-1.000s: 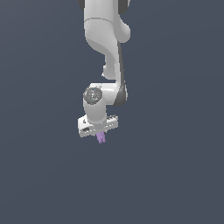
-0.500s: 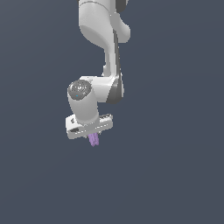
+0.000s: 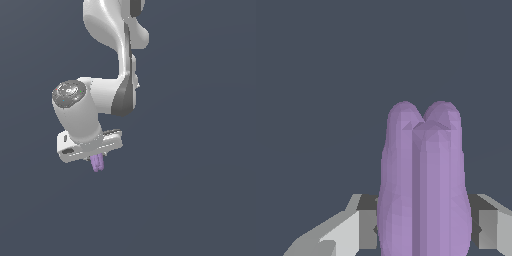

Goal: Pick up the object and move it to a goal position.

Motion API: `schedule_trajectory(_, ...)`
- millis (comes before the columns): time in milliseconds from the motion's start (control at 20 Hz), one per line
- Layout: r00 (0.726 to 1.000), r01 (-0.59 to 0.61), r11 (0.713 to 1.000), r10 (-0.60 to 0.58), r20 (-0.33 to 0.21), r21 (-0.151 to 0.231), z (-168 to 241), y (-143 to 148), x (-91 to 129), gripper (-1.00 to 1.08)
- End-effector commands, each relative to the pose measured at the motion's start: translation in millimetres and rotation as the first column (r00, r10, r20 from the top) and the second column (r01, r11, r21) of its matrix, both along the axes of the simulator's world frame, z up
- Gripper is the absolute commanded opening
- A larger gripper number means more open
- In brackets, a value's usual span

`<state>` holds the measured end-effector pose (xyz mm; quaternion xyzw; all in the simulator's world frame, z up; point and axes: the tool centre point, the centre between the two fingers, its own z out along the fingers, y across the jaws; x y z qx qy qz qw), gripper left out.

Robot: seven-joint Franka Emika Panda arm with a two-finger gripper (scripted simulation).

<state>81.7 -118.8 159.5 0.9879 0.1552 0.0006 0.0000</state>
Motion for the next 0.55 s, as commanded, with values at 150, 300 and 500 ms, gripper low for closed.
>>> schedule_trajectory(150,1.0,0.0,1.0,0.0,-0.001,0.0,14,-6,11,-1.0)
schedule_trajectory(300,1.0,0.0,1.0,0.0,-0.001,0.0,17,-8,14,-1.0)
schedule_trajectory(500,1.0,-0.001,1.0,0.001,-0.001,0.0,18,-8,15,-1.0)
